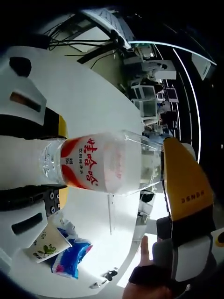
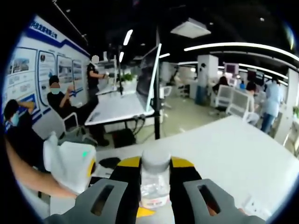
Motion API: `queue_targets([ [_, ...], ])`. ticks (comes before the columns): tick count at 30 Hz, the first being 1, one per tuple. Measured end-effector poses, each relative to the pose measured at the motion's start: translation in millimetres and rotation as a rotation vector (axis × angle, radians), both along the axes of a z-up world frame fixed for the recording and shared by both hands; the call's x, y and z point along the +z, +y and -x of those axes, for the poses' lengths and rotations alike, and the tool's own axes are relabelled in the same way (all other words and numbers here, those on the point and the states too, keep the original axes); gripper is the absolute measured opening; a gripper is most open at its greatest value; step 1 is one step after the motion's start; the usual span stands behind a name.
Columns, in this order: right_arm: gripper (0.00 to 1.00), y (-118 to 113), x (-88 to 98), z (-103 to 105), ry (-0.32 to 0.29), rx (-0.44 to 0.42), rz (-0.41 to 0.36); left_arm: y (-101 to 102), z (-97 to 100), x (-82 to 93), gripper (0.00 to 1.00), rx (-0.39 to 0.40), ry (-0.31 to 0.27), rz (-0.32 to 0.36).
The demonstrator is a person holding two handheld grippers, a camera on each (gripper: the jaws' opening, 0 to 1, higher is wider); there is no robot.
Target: Arrange the tabletop items into an orderly group along one side of the table until the central work area is clear of visible clutter.
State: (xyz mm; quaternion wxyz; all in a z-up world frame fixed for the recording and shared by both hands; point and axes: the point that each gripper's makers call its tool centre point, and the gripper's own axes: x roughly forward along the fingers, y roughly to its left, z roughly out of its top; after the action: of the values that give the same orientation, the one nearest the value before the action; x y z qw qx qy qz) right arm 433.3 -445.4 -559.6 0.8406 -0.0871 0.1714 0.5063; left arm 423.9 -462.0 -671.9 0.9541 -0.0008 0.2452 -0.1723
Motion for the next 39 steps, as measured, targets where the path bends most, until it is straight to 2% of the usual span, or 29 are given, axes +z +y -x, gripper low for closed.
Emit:
queue_targets([
  [10,0.18,1.5,-6.3,-14.0,0.0,0.003,0.009,0.7,-11.3,-4.9,0.35,0.009,0.0,0.004],
  [23,0.18,12.6,-16.9,-34.9,0.019,0.0,-0.005,12.7,-25.3,-14.3,0.35,0.022,0.016,-0.038],
  [39,0.18,29.6,-25.7,-38.2,0.022,0.011,0.009,30.0,-28.6,-23.9,0.35,0.07,0.032,-0.055],
])
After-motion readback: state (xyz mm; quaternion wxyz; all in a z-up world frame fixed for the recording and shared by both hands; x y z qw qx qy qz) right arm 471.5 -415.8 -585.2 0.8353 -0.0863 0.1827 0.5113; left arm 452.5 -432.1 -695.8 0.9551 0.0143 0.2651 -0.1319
